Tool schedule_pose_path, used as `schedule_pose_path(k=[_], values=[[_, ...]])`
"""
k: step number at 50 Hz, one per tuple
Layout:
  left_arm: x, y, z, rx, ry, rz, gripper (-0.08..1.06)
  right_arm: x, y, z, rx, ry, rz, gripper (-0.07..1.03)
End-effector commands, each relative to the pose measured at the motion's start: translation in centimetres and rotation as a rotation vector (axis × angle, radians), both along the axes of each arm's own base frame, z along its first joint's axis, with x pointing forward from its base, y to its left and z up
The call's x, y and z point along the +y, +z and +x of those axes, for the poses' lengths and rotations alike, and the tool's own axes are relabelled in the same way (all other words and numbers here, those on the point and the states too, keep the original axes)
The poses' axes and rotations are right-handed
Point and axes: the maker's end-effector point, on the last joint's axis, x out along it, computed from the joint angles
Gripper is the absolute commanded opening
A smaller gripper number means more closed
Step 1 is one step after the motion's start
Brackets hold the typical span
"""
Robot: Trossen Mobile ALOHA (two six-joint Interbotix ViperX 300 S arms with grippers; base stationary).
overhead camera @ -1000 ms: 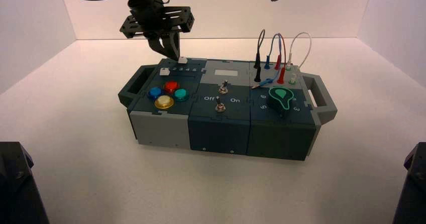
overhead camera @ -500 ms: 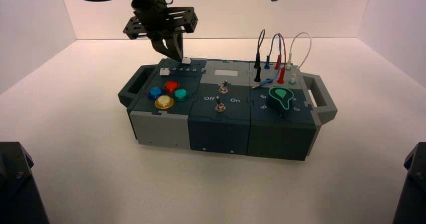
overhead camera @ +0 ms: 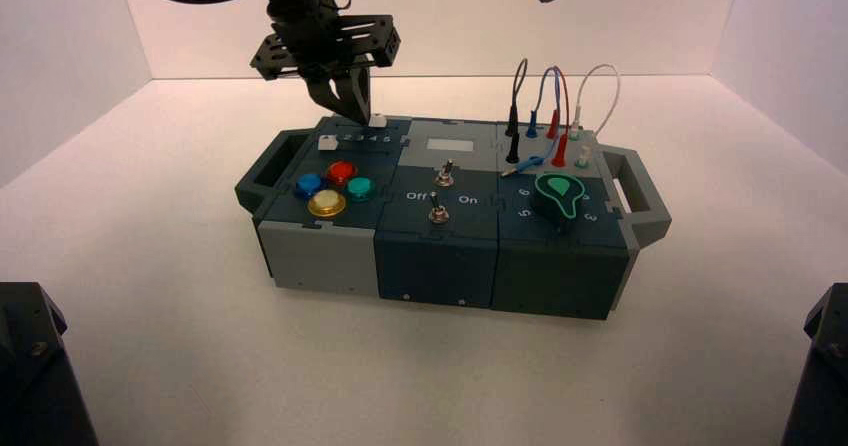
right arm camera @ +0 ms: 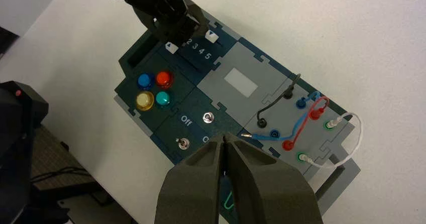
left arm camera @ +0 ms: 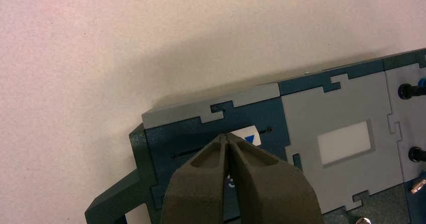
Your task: Move the top slider to position 5.
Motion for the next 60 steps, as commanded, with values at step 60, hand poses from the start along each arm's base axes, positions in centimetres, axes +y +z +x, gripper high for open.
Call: schedule_pose_path(k=[60], values=[[-2.4,1.6,-0.1,-0.029,-0.028,-0.035,-0.03,0.2,1.0,0.0,-0.023,0.008,0.018,-0.02]])
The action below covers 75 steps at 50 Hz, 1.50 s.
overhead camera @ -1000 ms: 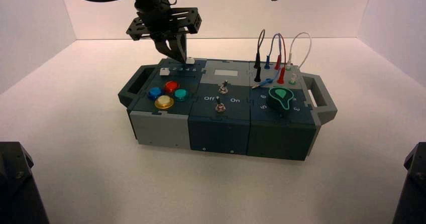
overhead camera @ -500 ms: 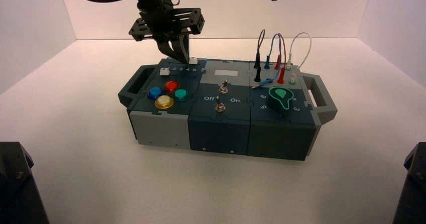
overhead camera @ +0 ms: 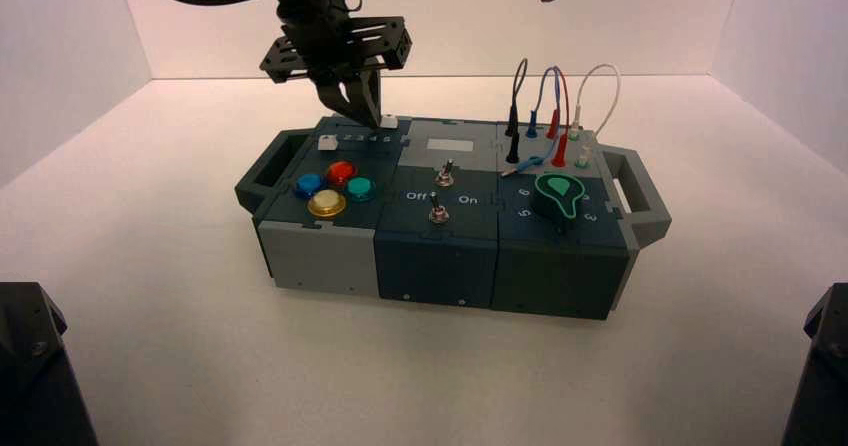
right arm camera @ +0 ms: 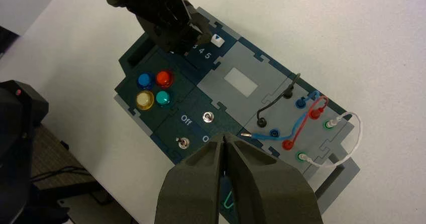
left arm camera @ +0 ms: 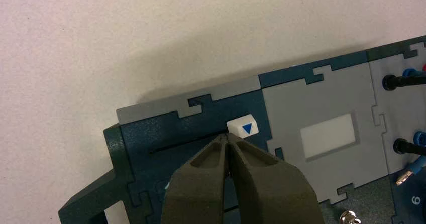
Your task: Move the top slider to position 5.
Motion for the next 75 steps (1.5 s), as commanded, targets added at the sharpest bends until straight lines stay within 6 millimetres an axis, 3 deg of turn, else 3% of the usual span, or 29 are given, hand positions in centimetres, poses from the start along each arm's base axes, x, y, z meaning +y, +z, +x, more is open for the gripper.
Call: schedule_pose_path(k=[1,47,60,67,75], values=[[-1.2,1.6,0.8,-0.042,-0.01,-0.03,-0.03,0.3,0.9,0.1,-0.022,0.007,0.019,-0.02],[-3.3,1.6,0.7,-0.034,-0.054,-0.033,-0.03,0.2,1.0,-0.1,-0.021,0.008,0.019,-0.02],[-3.5,2.6,0.7,-0.027,-0.064,-0.04,-0.03,0.2,0.9,-0.1,-0.02,0.008,0.018,-0.02],[-3.3,3.4,0.3,-0.012,-0.084,-0.035,-0.03,0.2,1.0,-0.2,-0.016,0.009,0.017,-0.02],[-1.6,4.3,0.1,-0.008,-0.084,-0.021,-0.03,0.2,1.0,-0.2,-0.008,0.011,0.011,-0.02]])
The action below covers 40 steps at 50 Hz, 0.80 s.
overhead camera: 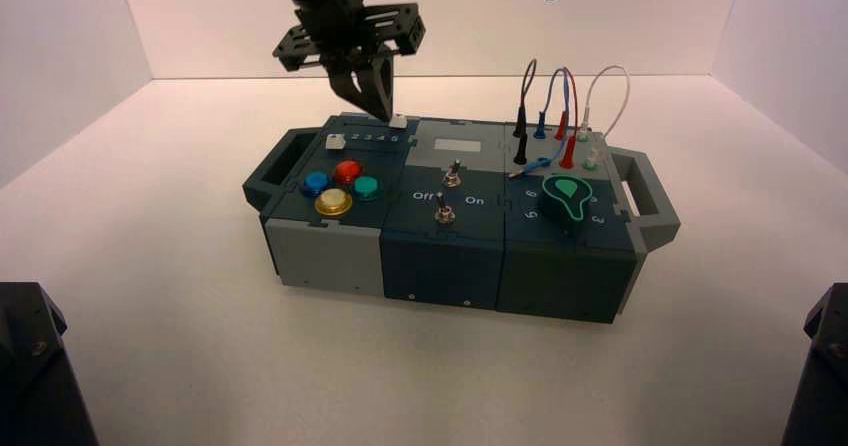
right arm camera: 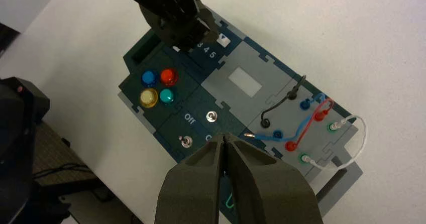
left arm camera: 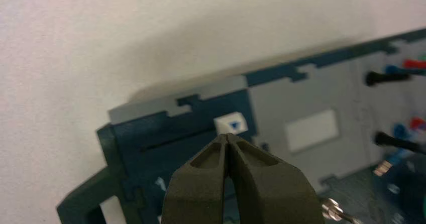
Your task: Move the top slider to position 5.
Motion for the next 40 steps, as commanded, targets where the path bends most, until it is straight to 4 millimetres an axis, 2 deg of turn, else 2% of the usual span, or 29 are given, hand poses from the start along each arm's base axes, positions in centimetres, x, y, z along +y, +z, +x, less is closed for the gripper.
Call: schedule_pose_path(k=[1,13,20,31,40], values=[[0.4,2.5,0.2,-0.042,-0.013,-0.019,-0.03,0.4,1.0,0.2,-0.019,0.008,0.016,-0.02],[1.7,3.9,-1.4,-0.03,-0.042,-0.012,-0.03,0.3,1.7,0.1,-0.013,0.009,0.015,-0.02],[2.0,5.4,-2.2,-0.047,-0.048,-0.027,-0.03,0.1,2.4,-0.1,-0.027,0.008,0.024,-0.02],[2.2,7.5,-2.3,-0.09,-0.05,-0.052,-0.03,-0.4,3.0,-0.6,-0.048,0.013,0.028,-0.02],[2.3,7.9,-2.5,-0.102,-0.05,-0.057,-0.03,-0.8,2.8,-1.0,-0.056,0.013,0.033,-0.02]])
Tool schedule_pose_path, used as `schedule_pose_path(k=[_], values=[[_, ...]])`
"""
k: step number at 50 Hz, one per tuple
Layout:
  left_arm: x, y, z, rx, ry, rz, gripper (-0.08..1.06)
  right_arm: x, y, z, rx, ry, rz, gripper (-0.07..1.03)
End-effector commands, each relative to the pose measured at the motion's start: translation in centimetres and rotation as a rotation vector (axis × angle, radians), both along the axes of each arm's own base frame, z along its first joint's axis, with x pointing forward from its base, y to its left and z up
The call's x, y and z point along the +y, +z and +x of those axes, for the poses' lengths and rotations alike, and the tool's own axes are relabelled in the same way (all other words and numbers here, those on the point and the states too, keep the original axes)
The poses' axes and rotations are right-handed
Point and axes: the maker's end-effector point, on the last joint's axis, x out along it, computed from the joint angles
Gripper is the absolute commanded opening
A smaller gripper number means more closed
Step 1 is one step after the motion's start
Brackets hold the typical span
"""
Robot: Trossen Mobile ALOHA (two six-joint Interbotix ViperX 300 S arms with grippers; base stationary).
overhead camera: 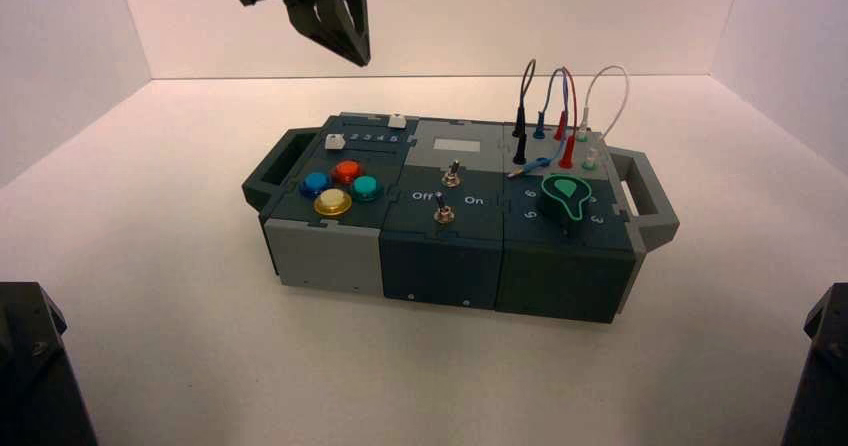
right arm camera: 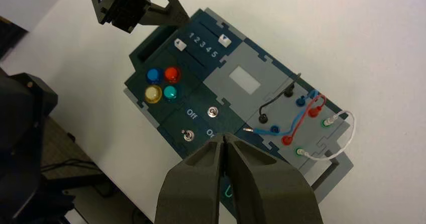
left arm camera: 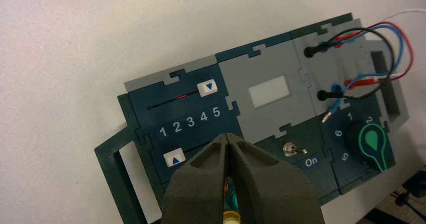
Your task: Move the top slider to position 5.
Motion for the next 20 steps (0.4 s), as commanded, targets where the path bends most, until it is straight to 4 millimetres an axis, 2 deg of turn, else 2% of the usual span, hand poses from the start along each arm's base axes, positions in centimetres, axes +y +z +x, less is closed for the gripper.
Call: schedule_pose_path(k=[1,20], values=[[-0.1,1.3,0.2,-0.036,-0.003,-0.018,-0.03,0.0,0.8,-0.1,-0.028,0.001,0.022,-0.02],[0.5,0.2,-0.7,-0.009,-0.002,-0.001,-0.03,-0.9,0.6,-1.2,-0.051,0.002,0.04,-0.02]])
